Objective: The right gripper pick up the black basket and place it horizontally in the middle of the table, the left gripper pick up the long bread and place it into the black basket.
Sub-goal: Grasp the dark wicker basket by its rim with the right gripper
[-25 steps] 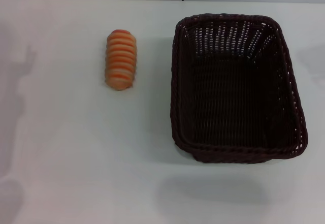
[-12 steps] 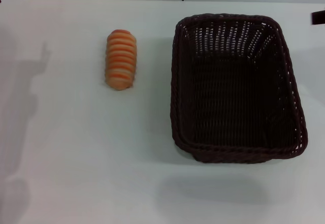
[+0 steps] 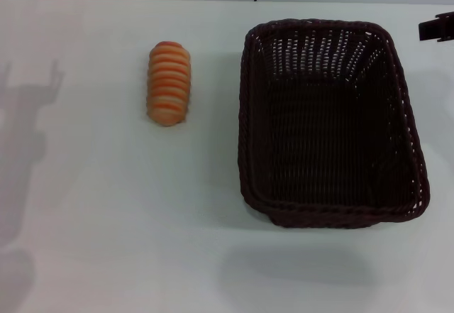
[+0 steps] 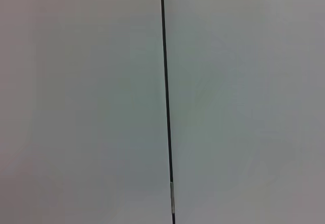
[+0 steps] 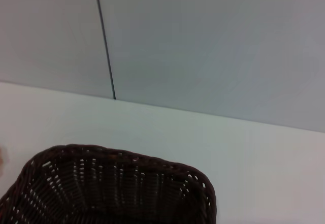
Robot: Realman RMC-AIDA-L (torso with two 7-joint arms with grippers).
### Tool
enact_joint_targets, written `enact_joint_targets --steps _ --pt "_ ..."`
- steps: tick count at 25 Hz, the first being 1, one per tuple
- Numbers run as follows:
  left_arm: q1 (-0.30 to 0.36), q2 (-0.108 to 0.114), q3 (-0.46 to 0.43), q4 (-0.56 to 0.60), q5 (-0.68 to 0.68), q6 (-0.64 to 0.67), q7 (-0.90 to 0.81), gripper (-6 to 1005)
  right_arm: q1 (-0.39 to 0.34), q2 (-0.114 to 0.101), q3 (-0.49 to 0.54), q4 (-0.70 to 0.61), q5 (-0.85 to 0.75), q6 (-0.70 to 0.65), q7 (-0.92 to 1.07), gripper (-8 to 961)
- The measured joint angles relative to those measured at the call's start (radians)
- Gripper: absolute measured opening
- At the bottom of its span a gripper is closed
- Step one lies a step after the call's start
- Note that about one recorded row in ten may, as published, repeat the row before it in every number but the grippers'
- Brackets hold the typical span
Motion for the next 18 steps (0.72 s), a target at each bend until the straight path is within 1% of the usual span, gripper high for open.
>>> enact_joint_targets --steps 4,8,9,11,12,18 --pt "0.000 0.000 0.000 -0.004 0.002 0.001 0.003 861 -0.028 0.003 -0.043 0.014 -0.016 -0.003 0.031 392" --pt "0.002 -0.001 0.000 -0.003 0.008 0.001 0.002 861 -0.050 0.003 -0.050 0.016 -0.015 -0.006 0.037 390" --pt "0.005 -0.001 0.000 0.002 0.013 0.001 -0.001 861 -0.068 0.003 -0.058 0.021 -0.014 -0.011 0.043 389" --pt "0.005 -0.001 0.000 0.005 0.014 0.001 -0.002 860 -0.077 0.004 -0.064 0.024 -0.014 -0.014 0.048 388" --pt "0.004 0.000 0.000 0.005 0.014 0.001 0.000 860 -0.092 0.004 -0.079 0.028 -0.013 -0.018 0.059 387" --pt "-0.004 0.000 0.000 -0.001 0.014 0.000 0.004 860 -0.114 0.004 -0.113 0.038 0.004 -0.034 0.084 383"
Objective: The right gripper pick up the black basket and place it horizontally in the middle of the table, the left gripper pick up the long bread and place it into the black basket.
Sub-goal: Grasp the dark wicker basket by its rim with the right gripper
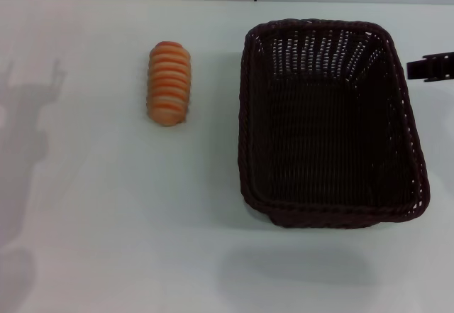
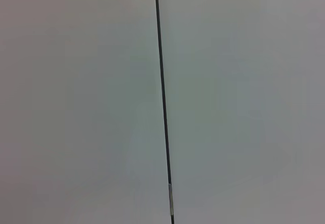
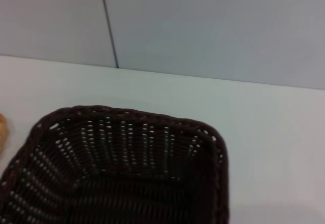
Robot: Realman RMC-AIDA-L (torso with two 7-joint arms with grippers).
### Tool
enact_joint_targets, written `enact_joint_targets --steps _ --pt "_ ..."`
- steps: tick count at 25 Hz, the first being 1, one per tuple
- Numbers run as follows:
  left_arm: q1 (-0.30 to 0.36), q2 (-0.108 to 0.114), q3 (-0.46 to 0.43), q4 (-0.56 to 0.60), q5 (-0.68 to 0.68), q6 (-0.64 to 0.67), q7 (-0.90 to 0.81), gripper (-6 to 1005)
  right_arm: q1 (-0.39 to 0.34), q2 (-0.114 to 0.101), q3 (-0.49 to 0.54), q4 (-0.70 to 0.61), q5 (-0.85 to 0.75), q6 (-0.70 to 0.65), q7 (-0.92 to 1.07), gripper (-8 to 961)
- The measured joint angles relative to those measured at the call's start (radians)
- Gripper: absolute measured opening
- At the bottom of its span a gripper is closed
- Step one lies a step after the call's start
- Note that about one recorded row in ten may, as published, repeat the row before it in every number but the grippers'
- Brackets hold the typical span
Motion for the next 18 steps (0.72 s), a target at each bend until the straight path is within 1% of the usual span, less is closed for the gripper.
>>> enact_joint_targets --steps 8,11,18 --pt "-0.006 0.001 0.001 -0.009 0.001 -0.004 0.001 860 -0.009 0.000 -0.034 -0.028 0.020 -0.032 0.016 377" --pt "-0.006 0.001 0.003 -0.013 0.001 -0.003 0.001 860 -0.032 0.000 -0.056 -0.024 0.020 -0.045 0.027 375" --pt "-0.002 0.000 0.000 -0.013 0.001 -0.001 0.000 861 -0.072 0.000 -0.065 0.020 0.014 -0.040 0.036 370"
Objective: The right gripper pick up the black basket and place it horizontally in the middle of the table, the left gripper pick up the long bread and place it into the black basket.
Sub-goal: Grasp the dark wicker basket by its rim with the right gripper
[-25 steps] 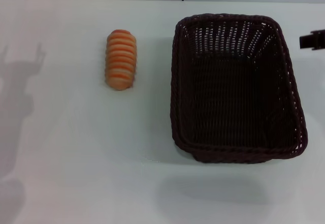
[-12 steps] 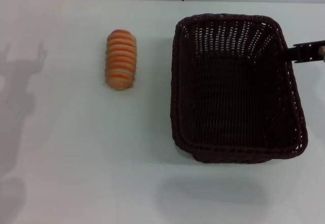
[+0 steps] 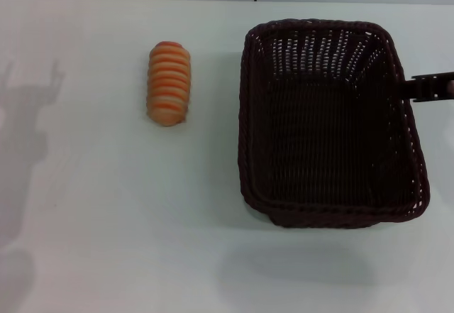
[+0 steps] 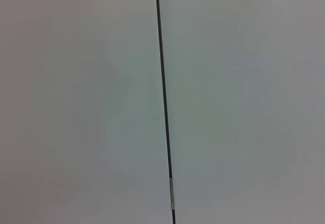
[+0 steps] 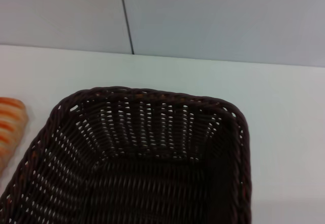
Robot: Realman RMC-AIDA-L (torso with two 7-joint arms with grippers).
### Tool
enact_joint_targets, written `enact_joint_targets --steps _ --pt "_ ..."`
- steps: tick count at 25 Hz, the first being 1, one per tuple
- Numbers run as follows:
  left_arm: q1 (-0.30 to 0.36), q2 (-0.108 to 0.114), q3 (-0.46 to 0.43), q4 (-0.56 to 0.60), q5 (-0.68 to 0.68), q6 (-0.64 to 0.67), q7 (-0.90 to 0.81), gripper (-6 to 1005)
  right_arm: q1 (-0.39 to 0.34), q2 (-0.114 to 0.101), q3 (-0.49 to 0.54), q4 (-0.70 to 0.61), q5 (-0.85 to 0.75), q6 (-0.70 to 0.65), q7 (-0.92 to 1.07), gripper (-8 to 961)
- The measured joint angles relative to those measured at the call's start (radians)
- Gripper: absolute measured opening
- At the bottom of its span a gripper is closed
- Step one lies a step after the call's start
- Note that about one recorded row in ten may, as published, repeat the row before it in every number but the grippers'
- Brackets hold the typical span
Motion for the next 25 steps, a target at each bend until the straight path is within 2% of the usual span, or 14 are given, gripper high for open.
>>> enact_joint_targets --steps 11,25 --pt "-0.002 -0.004 0.000 -0.001 0.000 0.002 0.001 860 -0.062 -0.004 -0.006 0.008 -0.004 -0.007 0.000 363" --pt "-0.023 -0.006 -0.001 -0.026 0.000 0.003 0.001 861 -0.049 -0.004 -0.023 -0.075 0.000 -0.075 -0.016 353"
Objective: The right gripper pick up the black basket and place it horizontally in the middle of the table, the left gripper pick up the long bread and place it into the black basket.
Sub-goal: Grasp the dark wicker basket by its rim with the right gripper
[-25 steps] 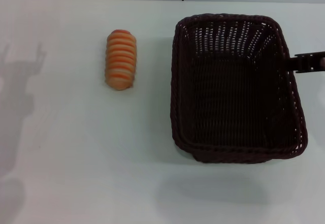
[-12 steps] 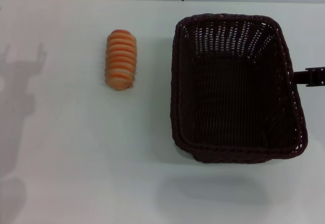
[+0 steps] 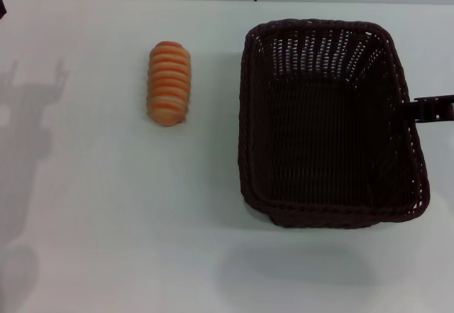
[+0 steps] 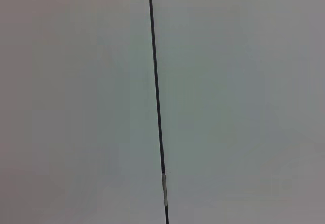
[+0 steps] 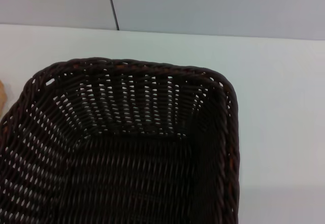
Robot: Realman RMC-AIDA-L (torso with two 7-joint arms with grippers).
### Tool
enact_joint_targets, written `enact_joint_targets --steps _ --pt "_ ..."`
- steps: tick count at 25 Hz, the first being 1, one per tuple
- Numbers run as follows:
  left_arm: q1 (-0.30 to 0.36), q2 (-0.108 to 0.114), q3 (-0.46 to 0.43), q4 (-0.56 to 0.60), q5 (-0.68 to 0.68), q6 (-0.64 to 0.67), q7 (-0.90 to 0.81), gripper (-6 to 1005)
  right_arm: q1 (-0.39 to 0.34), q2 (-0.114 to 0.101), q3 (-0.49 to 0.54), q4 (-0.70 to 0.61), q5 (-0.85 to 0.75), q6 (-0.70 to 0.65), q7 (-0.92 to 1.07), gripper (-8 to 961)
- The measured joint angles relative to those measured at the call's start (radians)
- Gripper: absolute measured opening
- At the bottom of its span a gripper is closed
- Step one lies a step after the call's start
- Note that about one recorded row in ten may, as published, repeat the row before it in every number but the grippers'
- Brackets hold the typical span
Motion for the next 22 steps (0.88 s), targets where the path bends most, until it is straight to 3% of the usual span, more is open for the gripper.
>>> enact_joint_targets --steps 14,22 --pt "-0.022 0.001 0.000 -0.027 0.011 0.000 0.005 861 0.034 0.001 -0.026 -0.133 0.003 -0.107 -0.016 344" --pt "-0.022 -0.013 -0.003 -0.042 0.062 -0.012 0.005 860 0.056 0.001 -0.040 -0.255 0.006 -0.217 -0.032 338"
